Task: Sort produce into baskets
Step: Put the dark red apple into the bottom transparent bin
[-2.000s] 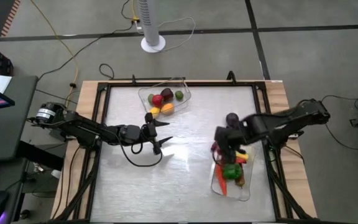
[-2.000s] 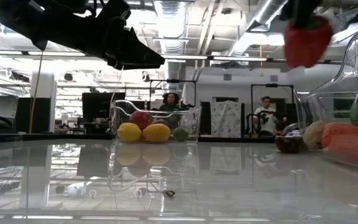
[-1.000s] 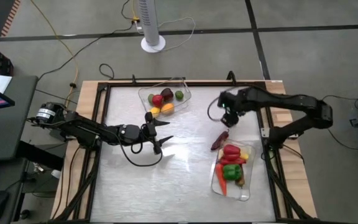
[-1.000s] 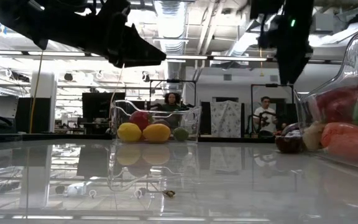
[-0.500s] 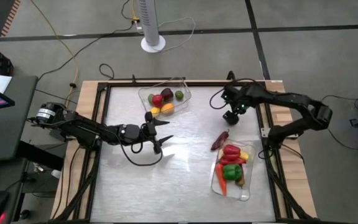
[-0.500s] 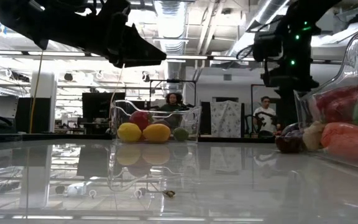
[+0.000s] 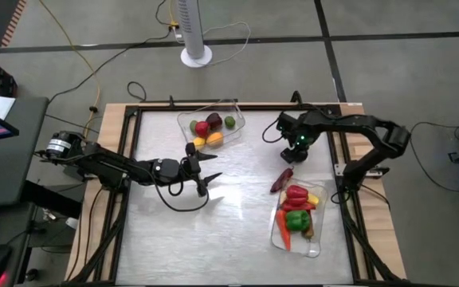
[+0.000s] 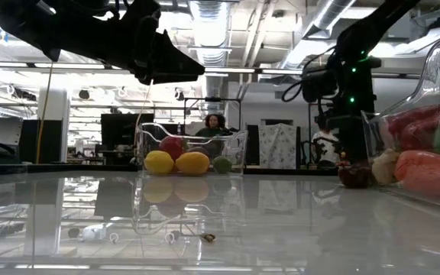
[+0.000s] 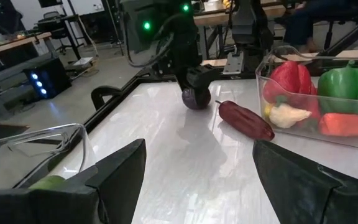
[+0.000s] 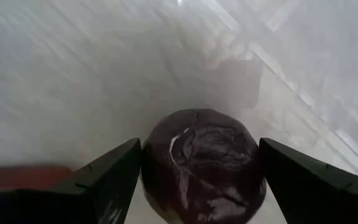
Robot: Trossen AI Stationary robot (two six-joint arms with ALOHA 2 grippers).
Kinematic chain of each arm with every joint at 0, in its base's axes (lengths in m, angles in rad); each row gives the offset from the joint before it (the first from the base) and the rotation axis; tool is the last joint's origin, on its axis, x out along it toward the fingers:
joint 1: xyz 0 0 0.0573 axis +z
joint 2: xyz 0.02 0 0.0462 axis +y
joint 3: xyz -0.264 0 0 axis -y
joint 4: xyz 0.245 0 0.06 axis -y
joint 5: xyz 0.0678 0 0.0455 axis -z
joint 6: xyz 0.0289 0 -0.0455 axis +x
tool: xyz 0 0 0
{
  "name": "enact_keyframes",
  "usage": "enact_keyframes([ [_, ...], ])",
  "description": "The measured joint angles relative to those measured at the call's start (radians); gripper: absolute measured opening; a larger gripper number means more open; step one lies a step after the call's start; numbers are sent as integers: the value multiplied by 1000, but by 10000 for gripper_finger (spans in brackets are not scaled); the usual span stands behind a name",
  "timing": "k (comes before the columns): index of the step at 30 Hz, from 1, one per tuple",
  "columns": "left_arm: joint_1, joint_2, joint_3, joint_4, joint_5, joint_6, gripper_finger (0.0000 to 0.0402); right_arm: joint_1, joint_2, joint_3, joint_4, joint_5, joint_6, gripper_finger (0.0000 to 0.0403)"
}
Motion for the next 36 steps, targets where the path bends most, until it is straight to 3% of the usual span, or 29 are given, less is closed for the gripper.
enact_keyframes([
  [17, 0, 0, 0, -12, -1, 2, 283, 32, 32, 22, -45, 0, 0, 308],
  [27, 0, 0, 0, -12, -6, 8, 283, 122, 26, 226, -187, 0, 5, 306],
  [36, 0, 0, 0, -24, -7, 7, 283, 308, -66, 390, -318, -11, 121, 306],
])
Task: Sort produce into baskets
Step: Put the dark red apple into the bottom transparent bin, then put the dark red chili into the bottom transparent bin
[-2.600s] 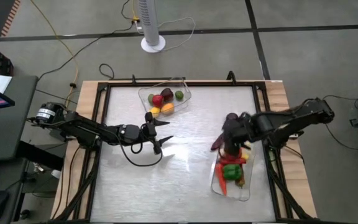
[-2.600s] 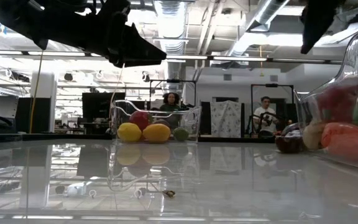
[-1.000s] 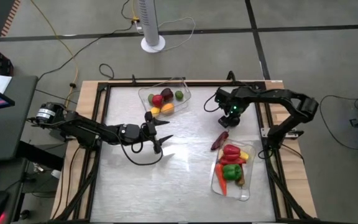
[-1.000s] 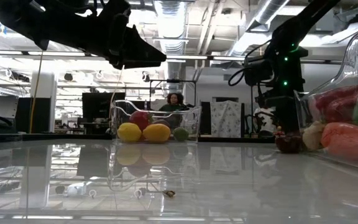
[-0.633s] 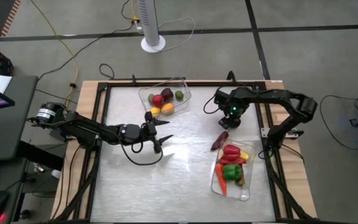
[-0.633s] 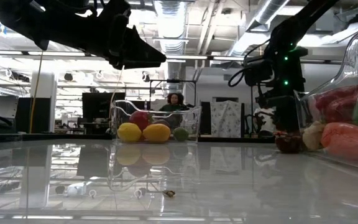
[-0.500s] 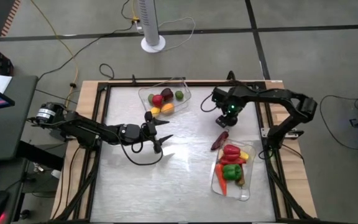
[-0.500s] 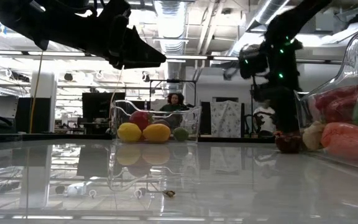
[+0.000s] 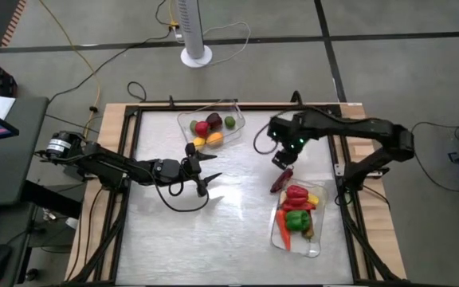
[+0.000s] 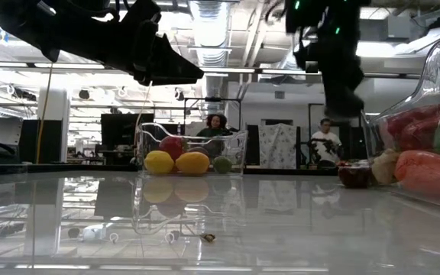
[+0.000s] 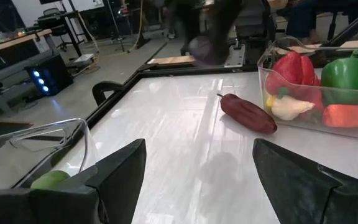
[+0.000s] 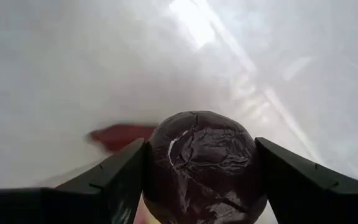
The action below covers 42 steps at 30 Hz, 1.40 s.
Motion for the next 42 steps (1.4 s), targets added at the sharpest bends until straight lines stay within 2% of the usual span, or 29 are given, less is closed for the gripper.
enact_keyframes([
  [5, 0, 0, 0, -2, 0, -8, 283, 151, -75, 0, -16, -23, 135, 306],
  [12, 0, 0, 0, -2, 6, -27, 283, 379, -101, 0, -18, 3, 297, 309],
  [21, 0, 0, 0, -1, 6, -29, 283, 521, -91, 0, -27, 10, 453, 371],
  [26, 0, 0, 0, 3, 7, -32, 283, 511, -95, 0, -35, -4, 442, 384],
  [32, 0, 0, 0, 21, 6, -24, 283, 370, -69, 0, -22, 64, 320, 383],
  [35, 0, 0, 0, 20, 6, -24, 283, 300, 0, 0, 13, 61, 212, 383],
  [38, 0, 0, 0, 16, 7, -24, 283, 254, 89, 7, 65, -2, 92, 383],
  [42, 0, 0, 0, 14, 6, -12, 283, 239, 226, 93, 34, -15, -50, 383],
])
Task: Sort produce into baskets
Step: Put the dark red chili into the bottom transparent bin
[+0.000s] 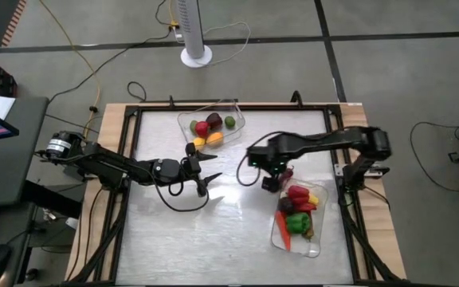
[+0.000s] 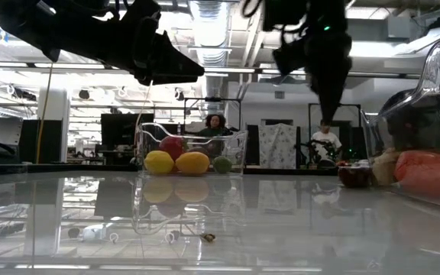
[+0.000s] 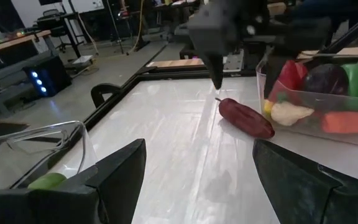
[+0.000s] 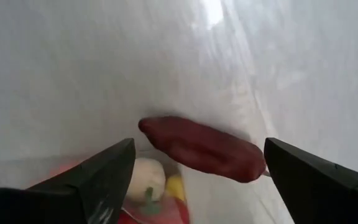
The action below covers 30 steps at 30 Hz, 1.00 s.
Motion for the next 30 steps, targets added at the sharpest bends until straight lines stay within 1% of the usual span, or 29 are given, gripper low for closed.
enact_keyframes([
  [2, 0, 0, 0, -1, 0, 6, 283, 1, 68, 58, -53, -3, -44, 381],
  [6, 0, 0, 0, -22, -7, 22, 283, 14, 199, 158, -144, -24, -80, 367],
  [8, -3, -9, 0, -62, -35, 49, 283, 24, 251, 188, -170, -24, -101, 357],
  [11, -21, -65, 0, -137, -120, 82, 283, 47, 300, 200, -179, -28, -132, 339],
  [13, -34, -119, 0, -194, -156, 92, 283, 58, 324, 200, -179, -28, -153, 327],
  [17, -50, -225, 0, -254, -152, 97, 283, 78, 348, 200, -178, -28, -180, 310],
  [19, -53, -258, -19, -252, -136, 113, 283, 86, 356, 200, -174, -28, -187, 306],
  [22, -54, -287, -90, -164, -116, 142, 283, 99, 358, 200, -160, -28, -187, 303],
  [27, -51, -294, -231, 139, -34, 215, 283, 110, 358, 196, -121, -28, -190, 303],
  [30, -48, -295, -264, 242, -26, 230, 283, 110, 357, 192, -90, -28, -210, 303],
])
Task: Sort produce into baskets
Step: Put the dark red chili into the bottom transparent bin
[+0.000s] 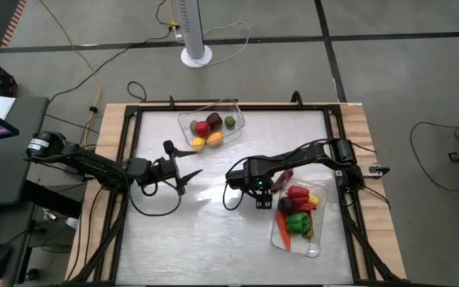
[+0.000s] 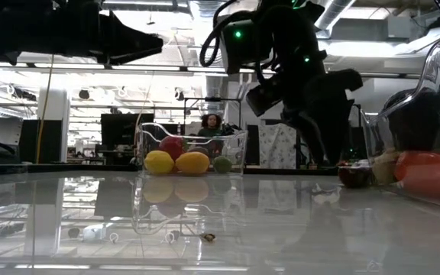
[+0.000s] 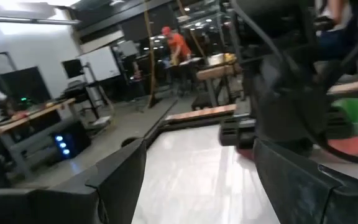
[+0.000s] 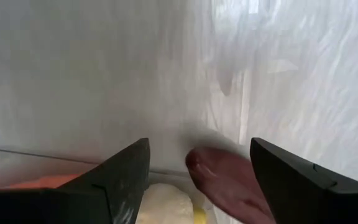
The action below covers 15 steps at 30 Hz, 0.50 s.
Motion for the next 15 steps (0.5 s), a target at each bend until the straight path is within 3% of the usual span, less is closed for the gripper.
enact_keyframes([
  [15, 27, -4, -5, 4, -24, -20, 283, 21, 0, -75, -7, 10, -7, 303],
])
